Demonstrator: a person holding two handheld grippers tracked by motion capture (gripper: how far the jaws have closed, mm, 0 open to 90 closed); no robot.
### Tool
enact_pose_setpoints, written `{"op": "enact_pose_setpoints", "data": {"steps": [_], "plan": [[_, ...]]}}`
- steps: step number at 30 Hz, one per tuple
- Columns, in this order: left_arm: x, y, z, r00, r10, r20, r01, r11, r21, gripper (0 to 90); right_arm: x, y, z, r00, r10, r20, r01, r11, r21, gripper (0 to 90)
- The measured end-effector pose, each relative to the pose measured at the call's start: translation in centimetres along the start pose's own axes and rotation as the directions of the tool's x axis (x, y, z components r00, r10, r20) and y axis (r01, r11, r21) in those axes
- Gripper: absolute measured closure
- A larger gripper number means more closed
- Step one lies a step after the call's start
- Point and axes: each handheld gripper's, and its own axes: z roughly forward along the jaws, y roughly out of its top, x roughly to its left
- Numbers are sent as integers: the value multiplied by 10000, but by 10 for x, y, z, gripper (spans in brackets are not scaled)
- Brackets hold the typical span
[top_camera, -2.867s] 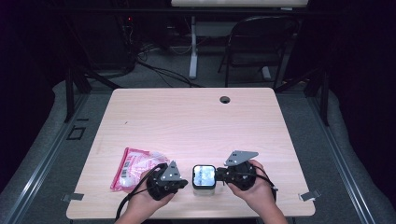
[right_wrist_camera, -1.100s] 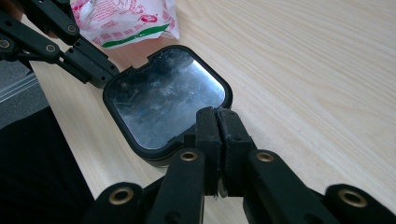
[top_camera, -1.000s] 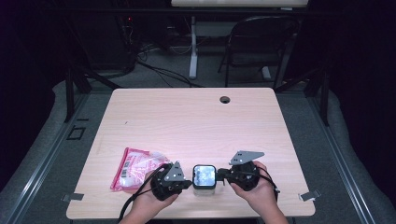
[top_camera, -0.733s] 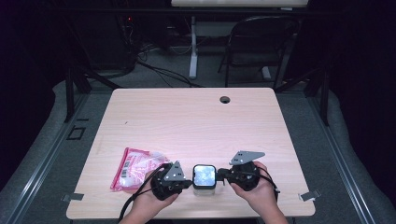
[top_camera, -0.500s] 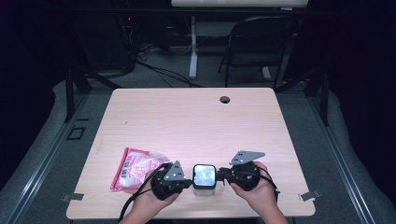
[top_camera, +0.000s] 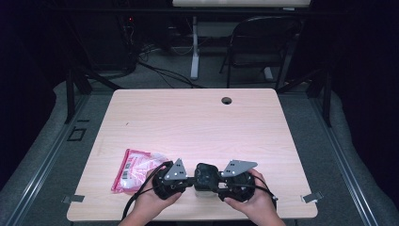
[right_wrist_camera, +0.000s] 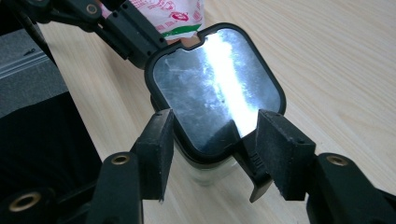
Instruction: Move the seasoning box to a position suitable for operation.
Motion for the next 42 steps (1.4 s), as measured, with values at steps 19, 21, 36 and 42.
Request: {"op": "enact_pose_setpoints", "data": {"steps": [19,21,36,42], "plan": [[-5,14,0,9997,260,-44,-260,9996,-106,866,23,3,8,9895,-670,1281,656,9977,149,462],[-4,13,1,9996,282,-16,-282,9996,-27,862,22,3,7,9900,-640,1254,631,9979,114,461],[-5,7,17,9995,312,22,-313,9991,277,862,22,3,5,9909,-528,1239,530,9986,18,476],[-5,7,17,9993,355,91,-358,9989,290,874,21,3,4,9919,-467,1185,483,9988,-107,482]]}}
